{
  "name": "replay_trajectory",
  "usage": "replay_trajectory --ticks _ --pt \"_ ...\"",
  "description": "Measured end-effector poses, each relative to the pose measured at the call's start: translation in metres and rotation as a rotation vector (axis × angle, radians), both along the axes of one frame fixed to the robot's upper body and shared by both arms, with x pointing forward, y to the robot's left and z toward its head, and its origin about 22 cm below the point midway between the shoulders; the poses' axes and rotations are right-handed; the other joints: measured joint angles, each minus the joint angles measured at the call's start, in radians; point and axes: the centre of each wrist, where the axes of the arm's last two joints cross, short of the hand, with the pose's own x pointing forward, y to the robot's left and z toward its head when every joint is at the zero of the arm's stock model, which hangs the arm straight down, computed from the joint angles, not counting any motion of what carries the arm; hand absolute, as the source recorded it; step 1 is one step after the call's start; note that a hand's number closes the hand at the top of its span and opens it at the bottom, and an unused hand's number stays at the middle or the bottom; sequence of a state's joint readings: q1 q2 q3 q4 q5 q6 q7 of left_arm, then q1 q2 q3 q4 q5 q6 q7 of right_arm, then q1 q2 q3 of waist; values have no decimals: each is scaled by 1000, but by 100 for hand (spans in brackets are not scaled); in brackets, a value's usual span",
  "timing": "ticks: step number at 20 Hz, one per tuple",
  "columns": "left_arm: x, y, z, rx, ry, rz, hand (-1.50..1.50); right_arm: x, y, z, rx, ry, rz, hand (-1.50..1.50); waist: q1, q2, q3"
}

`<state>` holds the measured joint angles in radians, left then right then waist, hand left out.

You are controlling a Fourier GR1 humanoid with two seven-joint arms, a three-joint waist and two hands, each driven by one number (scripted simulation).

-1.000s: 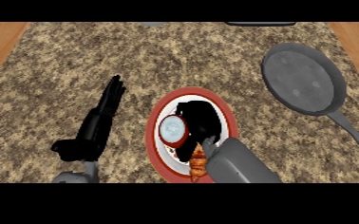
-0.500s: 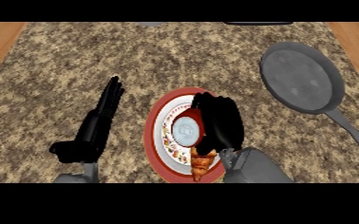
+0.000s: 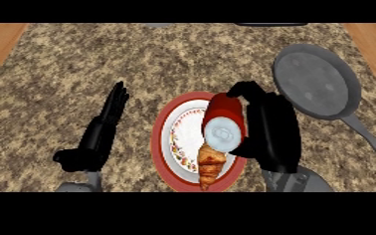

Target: Pick the can from the plate and place it in the pan

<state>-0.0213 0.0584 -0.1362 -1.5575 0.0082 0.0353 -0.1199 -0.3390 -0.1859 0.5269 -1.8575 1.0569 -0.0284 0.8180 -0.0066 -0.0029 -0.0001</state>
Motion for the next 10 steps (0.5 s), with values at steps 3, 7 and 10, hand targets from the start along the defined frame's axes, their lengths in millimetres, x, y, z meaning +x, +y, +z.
replay_trajectory --ticks 3,7,10 --pt "-1 2 4 -2 2 -8 0 3 -16 8 75 -33 -57 150 3 1 0" --pt "2 -5 6 -5 -2 -8 0 15 -42 10 175 -55 -131 150 4 3 1" --pt "0 0 7 -2 -6 -6 0 29 -64 7 226 -77 -182 150 7 3 0"
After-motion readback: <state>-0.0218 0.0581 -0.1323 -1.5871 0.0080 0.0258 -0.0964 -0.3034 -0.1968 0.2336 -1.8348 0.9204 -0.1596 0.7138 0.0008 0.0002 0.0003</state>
